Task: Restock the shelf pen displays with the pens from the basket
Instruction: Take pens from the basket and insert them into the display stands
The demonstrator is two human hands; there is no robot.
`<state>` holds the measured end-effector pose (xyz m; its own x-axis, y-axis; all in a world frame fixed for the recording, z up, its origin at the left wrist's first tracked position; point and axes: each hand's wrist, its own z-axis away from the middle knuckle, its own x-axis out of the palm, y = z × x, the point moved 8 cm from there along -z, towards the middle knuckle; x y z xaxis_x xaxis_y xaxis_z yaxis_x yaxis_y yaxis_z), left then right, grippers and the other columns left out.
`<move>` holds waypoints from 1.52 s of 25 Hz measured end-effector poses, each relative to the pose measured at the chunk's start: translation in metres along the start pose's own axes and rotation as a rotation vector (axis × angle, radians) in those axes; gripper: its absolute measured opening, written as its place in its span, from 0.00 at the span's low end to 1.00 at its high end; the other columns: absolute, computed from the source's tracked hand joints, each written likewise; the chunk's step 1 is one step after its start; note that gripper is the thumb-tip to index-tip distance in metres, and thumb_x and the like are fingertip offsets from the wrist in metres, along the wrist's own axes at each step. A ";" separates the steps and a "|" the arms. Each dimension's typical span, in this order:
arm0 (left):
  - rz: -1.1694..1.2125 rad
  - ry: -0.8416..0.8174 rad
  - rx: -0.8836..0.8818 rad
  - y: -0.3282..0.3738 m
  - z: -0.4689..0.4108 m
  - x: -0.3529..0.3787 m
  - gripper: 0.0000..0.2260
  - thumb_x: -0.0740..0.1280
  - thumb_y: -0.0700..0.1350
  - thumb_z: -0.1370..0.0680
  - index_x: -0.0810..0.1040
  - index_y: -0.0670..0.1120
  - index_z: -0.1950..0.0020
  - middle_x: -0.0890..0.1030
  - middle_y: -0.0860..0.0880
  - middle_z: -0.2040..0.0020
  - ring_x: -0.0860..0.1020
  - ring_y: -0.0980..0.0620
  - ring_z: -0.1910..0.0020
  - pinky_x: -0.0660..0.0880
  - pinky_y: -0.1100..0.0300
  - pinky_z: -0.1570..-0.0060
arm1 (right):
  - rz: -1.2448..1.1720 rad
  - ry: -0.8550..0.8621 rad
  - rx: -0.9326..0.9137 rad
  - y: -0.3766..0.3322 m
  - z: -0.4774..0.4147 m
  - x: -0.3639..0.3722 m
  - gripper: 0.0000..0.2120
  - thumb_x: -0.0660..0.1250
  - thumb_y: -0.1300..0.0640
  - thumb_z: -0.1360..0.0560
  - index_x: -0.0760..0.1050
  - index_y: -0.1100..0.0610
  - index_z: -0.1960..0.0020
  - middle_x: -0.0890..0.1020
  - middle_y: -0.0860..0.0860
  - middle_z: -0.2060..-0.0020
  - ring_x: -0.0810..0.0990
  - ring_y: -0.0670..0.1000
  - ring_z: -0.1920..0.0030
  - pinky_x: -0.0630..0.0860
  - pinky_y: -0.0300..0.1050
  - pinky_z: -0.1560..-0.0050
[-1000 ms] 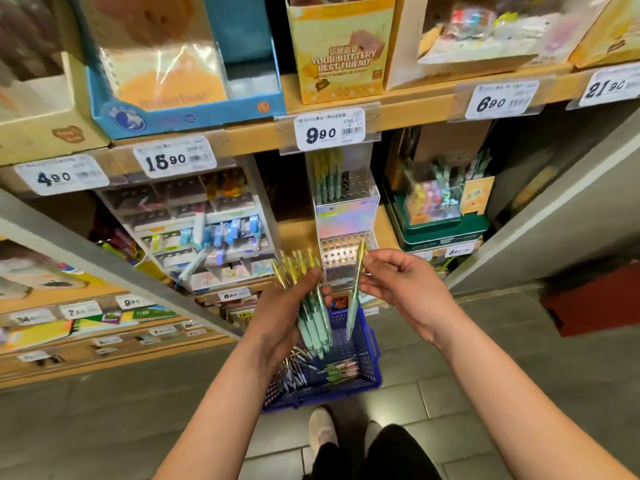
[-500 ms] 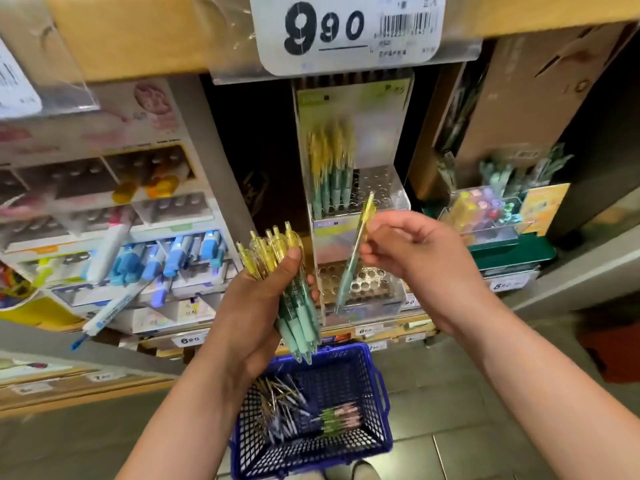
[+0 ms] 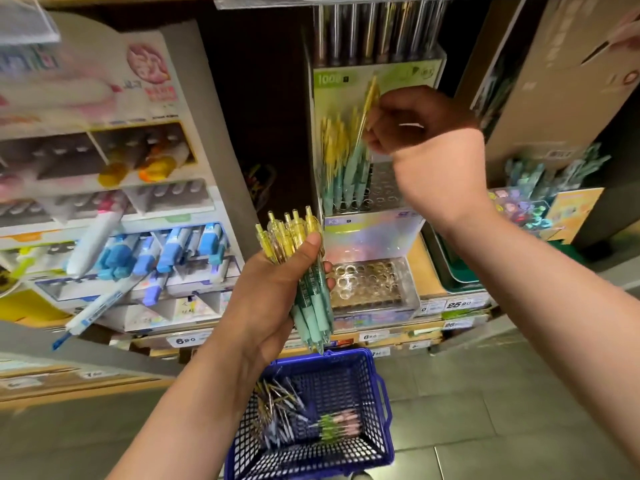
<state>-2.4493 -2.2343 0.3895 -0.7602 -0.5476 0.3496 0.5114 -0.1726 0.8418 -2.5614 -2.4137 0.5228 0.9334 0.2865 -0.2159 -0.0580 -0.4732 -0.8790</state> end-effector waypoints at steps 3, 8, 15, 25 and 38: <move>0.017 -0.002 -0.005 0.002 -0.001 0.001 0.23 0.75 0.53 0.27 0.81 0.39 0.39 0.82 0.41 0.56 0.82 0.45 0.59 0.80 0.51 0.53 | 0.094 -0.022 -0.011 0.007 0.004 0.007 0.05 0.72 0.54 0.25 0.81 0.43 0.55 0.85 0.45 0.61 0.86 0.45 0.57 0.82 0.46 0.50; 0.023 -0.002 -0.005 0.007 -0.003 0.006 0.23 0.74 0.51 0.25 0.79 0.37 0.36 0.82 0.40 0.56 0.81 0.45 0.59 0.80 0.51 0.53 | 0.380 -0.162 0.020 0.027 0.023 0.019 0.05 0.71 0.52 0.23 0.83 0.47 0.48 0.86 0.44 0.60 0.82 0.36 0.59 0.78 0.31 0.54; 0.000 0.004 -0.002 0.006 -0.002 0.016 0.19 0.74 0.50 0.26 0.81 0.38 0.41 0.83 0.42 0.58 0.81 0.45 0.60 0.82 0.52 0.54 | 0.345 -0.143 0.208 0.023 0.041 0.011 0.08 0.72 0.47 0.24 0.81 0.50 0.59 0.84 0.44 0.70 0.83 0.39 0.67 0.80 0.34 0.60; -0.029 -0.030 -0.005 0.003 0.001 0.026 0.17 0.74 0.48 0.26 0.84 0.37 0.44 0.86 0.39 0.54 0.83 0.46 0.59 0.81 0.55 0.59 | -0.041 -0.461 0.502 0.038 0.085 0.027 0.04 0.71 0.55 0.22 0.85 0.51 0.54 0.87 0.52 0.63 0.87 0.51 0.62 0.84 0.45 0.56; 0.061 -0.002 -0.016 0.004 -0.004 0.016 0.14 0.73 0.44 0.23 0.79 0.39 0.40 0.78 0.41 0.59 0.79 0.45 0.61 0.82 0.55 0.55 | -0.199 0.062 0.278 0.003 0.004 -0.039 0.07 0.69 0.69 0.24 0.82 0.62 0.49 0.86 0.53 0.61 0.86 0.51 0.58 0.84 0.44 0.52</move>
<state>-2.4581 -2.2473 0.3969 -0.7282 -0.5559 0.4010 0.5630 -0.1515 0.8124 -2.5996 -2.4224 0.5272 0.9554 0.2953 -0.0100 0.0410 -0.1658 -0.9853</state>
